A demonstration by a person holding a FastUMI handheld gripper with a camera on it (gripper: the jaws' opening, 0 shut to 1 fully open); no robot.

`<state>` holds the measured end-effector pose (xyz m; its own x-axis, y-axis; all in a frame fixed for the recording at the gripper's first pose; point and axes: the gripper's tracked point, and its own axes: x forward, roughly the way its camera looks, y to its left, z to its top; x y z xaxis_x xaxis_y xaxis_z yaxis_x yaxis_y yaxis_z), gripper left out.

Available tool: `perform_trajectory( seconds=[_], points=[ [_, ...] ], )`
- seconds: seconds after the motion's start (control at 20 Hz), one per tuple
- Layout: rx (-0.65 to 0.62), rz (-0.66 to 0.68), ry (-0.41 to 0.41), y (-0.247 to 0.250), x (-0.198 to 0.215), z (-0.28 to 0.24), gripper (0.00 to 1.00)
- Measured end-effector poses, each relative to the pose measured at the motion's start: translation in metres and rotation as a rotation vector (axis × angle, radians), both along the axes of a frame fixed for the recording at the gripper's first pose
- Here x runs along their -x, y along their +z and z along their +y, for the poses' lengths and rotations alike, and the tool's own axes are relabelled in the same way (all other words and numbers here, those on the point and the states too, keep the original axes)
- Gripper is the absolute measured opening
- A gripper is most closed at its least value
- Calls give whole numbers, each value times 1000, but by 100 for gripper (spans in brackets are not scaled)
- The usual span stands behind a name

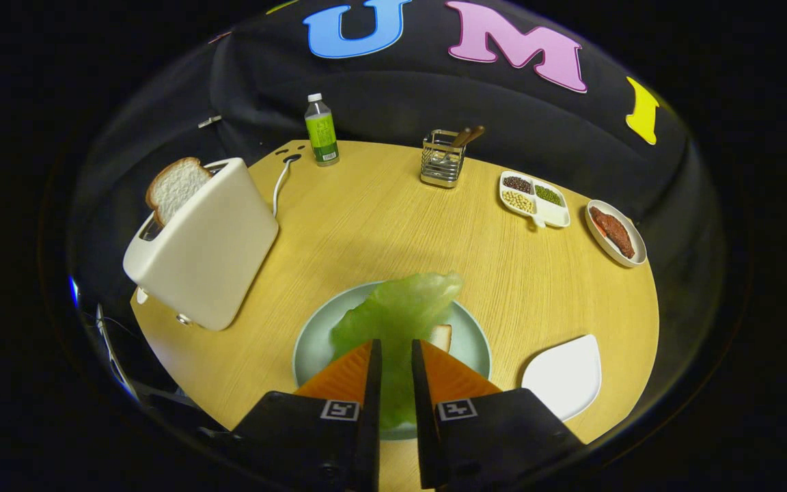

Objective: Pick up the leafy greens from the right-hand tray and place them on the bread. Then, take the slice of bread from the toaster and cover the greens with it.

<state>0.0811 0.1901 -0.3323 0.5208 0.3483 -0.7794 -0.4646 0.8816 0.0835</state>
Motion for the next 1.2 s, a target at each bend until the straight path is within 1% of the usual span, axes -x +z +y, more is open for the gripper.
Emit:
perform_trajectory(
  seconds=[0.1, 0.2, 0.25, 0.35, 0.55, 0.75, 1.0, 1.2],
  points=[
    [-8, 15, -5, -3, 3, 7, 37],
    [-15, 8, -9, 0, 4, 11, 63],
    [-22, -3, -13, 3, 4, 13, 86],
    [-45, -34, -15, 16, 4, 20, 100],
    [-82, -157, 5, 62, -3, 39, 100],
    [-156, -257, 51, 120, -5, 80, 100],
    [-280, -271, 92, 167, -4, 146, 100],
    [-295, -287, 179, 184, 8, 197, 100]
  ],
)
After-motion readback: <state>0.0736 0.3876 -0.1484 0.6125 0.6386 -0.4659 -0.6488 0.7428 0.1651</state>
